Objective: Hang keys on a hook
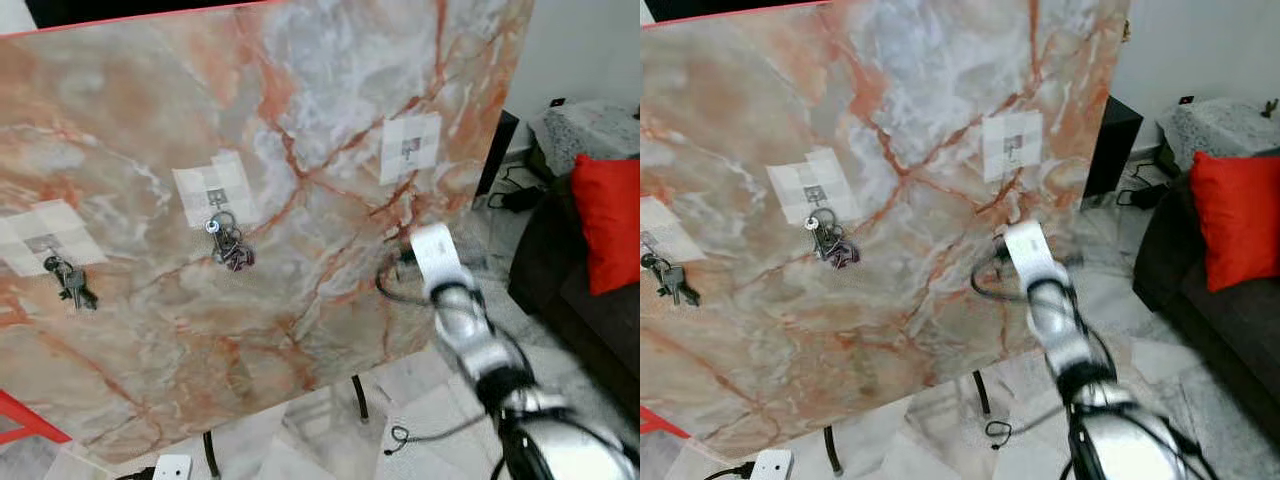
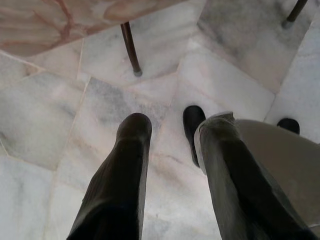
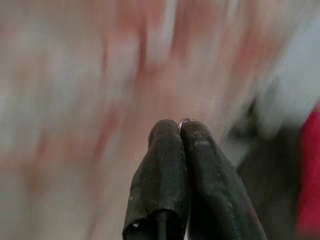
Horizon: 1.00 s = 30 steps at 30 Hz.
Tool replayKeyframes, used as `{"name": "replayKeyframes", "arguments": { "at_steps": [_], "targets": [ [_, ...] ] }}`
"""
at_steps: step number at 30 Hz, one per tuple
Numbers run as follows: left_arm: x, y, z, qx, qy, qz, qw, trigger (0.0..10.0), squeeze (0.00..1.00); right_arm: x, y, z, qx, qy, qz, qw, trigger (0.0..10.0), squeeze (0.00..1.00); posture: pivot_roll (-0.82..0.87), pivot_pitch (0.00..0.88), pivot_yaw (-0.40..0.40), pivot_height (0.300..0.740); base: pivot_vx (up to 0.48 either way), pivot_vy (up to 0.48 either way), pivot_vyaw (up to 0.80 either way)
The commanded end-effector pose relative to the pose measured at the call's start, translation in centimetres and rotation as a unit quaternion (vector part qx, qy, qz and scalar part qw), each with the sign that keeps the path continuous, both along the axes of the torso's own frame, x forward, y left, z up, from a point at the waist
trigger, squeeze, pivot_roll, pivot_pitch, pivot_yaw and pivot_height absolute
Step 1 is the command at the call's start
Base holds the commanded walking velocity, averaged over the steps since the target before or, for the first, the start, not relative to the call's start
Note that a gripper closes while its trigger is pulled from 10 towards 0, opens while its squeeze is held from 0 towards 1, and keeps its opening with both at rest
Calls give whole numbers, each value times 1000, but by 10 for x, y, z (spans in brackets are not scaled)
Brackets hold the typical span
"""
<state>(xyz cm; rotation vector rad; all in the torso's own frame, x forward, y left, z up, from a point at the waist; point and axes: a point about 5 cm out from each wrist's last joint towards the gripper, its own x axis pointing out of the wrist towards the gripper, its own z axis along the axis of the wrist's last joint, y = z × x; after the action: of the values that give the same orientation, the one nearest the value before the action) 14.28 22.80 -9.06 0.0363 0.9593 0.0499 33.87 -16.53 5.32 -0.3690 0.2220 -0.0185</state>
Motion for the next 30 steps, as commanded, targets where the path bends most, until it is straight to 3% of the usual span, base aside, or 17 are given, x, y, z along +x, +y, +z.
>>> {"name": "replayKeyframes", "arguments": {
  "at_steps": [1, 4, 5, 6, 9, 12, 26, 30],
  "targets": [
    [-4, -5, -3, -4, 16, 2, 1000, 10000, 0, -9, -6, -16, 39, 46, -20, 998, 10000, 0, -103, 13, 19, 740, 0, 0, 0],
    [-3, -7, -4, -5, 17, 1, 1000, 10000, 0, -30, -15, -42, 58, 111, -41, 991, 10000, 0, -101, 16, 17, 740, 0, 0, 0],
    [-3, -7, -4, -5, 17, 1, 1000, 10000, 0, -30, -15, -42, 58, 111, -41, 991, 10000, 0, -101, 16, 17, 740, 0, 0, 0],
    [-4, -7, -4, -5, 18, 1, 1000, 10000, 0, -42, -19, -55, 76, 146, -53, 985, 10000, 0, -101, 16, 16, 740, 0, 0, 0],
    [-5, -7, -4, -4, 19, 3, 1000, 10000, 0, -58, -21, -71, 111, 186, -63, 974, 10000, 0, -101, 15, 16, 740, 0, 0, 0],
    [-6, -6, -5, -4, 21, 2, 1000, 10000, 0, -68, -19, -81, 117, 214, -57, 968, 10000, 0, -99, 9, 13, 740, 0, 0, 0],
    [-9, -7, -6, -3, 27, -2, 1000, 10000, 0, -76, -11, -88, 124, 235, -46, 963, 10000, 0, -96, 0, 10, 740, 0, 0, 0],
    [-10, -9, -7, -4, 29, -4, 1000, 10000, 0, -76, -11, -89, 121, 235, -44, 963, 10000, 0, -96, 0, 9, 740, 0, 0, 691]
  ]
}}
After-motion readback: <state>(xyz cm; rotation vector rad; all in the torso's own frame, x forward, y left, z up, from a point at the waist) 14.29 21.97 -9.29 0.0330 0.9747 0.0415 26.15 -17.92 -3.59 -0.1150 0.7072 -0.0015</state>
